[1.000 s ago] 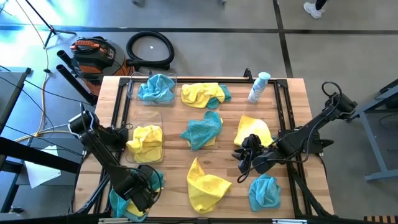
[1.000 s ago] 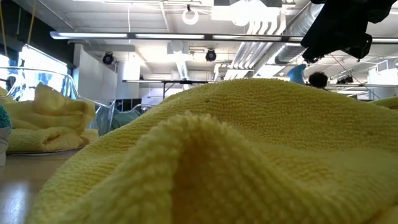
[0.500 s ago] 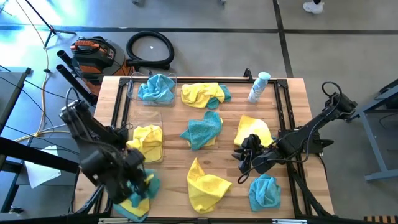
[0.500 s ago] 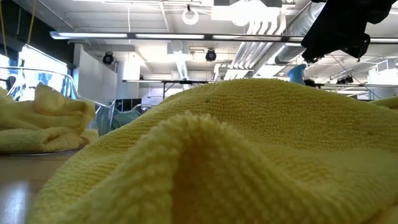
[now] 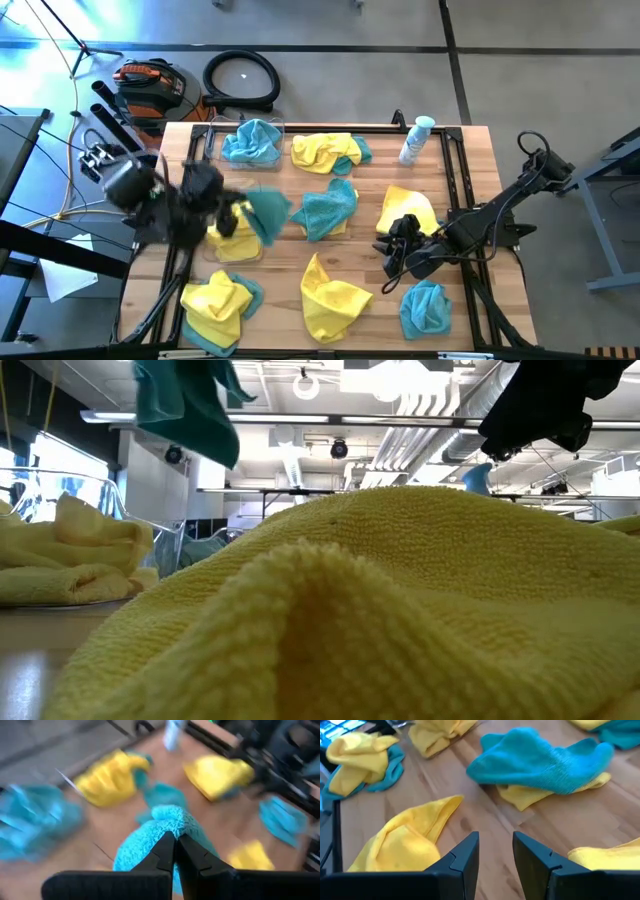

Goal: Sort microfiber towel by color & place in baskets
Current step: Put the blue towel into the top transparent bin

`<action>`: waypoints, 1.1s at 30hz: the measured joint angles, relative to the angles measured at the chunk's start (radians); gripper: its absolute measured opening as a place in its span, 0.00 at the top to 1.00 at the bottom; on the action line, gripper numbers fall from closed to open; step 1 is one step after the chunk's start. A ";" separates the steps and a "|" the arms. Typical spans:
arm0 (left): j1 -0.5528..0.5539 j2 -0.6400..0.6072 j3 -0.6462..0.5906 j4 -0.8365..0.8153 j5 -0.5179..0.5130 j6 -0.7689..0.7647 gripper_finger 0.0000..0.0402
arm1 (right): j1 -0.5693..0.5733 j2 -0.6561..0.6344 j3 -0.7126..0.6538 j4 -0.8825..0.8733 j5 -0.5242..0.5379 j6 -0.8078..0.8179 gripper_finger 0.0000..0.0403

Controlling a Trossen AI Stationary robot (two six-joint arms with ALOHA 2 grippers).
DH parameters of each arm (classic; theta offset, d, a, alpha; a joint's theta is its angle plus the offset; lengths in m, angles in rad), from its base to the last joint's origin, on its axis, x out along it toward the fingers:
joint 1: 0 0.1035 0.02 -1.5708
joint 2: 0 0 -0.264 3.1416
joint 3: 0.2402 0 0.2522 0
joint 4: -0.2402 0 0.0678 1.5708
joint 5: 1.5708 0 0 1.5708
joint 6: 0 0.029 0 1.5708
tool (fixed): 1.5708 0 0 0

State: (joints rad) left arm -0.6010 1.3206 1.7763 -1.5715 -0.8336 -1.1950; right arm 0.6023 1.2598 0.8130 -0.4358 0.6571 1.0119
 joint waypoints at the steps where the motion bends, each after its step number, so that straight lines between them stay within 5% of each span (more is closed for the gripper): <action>1: 0.041 -0.016 0.000 0.000 -0.013 0.044 1.00 | 0.000 0.000 0.000 0.000 0.012 0.001 0.72; 12: 0.624 -0.118 0.000 0.001 -0.008 0.501 1.00 | -0.039 0.000 0.000 0.000 0.106 0.065 0.72; 23: 1.214 -0.082 -0.216 0.310 0.277 1.083 1.00 | -0.152 0.000 0.000 0.008 0.117 0.072 0.72; 33: 1.521 -0.068 -0.391 0.426 0.402 1.155 1.00 | -0.173 0.000 0.000 0.017 0.116 0.091 0.72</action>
State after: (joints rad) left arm 0.9199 1.2530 1.3849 -1.1453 -0.4313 -0.0404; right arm 0.4290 1.2598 0.8127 -0.4184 0.7728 1.1027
